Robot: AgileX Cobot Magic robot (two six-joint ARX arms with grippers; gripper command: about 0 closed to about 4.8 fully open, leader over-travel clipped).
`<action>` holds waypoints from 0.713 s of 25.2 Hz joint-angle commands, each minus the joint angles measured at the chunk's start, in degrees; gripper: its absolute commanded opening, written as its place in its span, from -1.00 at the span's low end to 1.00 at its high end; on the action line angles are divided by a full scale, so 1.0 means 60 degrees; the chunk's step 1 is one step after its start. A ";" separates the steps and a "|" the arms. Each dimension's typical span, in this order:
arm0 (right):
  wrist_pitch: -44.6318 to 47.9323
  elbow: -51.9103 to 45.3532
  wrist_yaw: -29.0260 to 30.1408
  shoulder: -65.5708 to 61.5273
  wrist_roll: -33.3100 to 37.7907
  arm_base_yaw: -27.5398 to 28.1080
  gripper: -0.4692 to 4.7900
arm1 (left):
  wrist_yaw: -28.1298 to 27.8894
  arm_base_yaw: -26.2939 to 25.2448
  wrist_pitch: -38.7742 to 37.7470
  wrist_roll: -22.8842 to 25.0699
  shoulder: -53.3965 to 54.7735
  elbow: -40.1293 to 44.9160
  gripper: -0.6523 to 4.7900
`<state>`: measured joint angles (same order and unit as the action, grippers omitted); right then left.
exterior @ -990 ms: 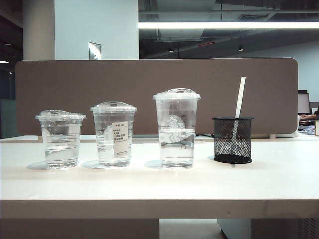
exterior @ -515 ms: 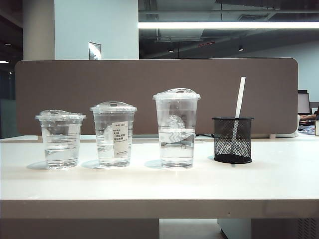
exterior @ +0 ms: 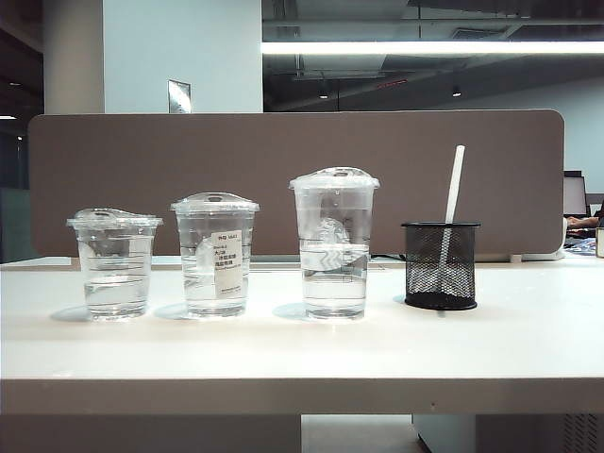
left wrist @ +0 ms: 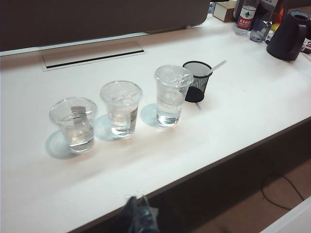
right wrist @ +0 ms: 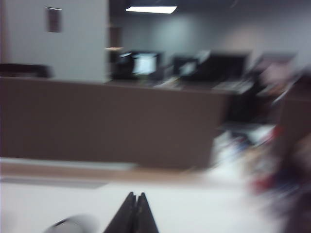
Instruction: Pick up the straw and insert it into the large coffee cup.
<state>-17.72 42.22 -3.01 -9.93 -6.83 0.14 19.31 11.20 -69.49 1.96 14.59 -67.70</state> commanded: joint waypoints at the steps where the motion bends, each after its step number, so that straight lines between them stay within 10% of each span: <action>1: -0.0616 0.2408 -0.0892 -0.1628 -0.1716 -0.0011 -0.84 | -0.0004 0.0004 0.0339 0.0153 0.0015 0.0197 -0.77; 10: 0.2266 0.7428 -0.0321 -0.6451 -0.2266 0.0000 -0.81 | -0.0412 0.0000 0.1377 0.0208 0.0015 0.0237 -0.77; 18: 0.2998 0.7992 0.0102 -1.0703 -0.2087 0.0036 -0.81 | -0.0812 0.0000 0.1450 0.0178 0.0011 0.0233 -0.77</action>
<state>0.36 90.43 -3.31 -72.16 -20.40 0.21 14.37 11.18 -61.28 3.03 14.63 -66.19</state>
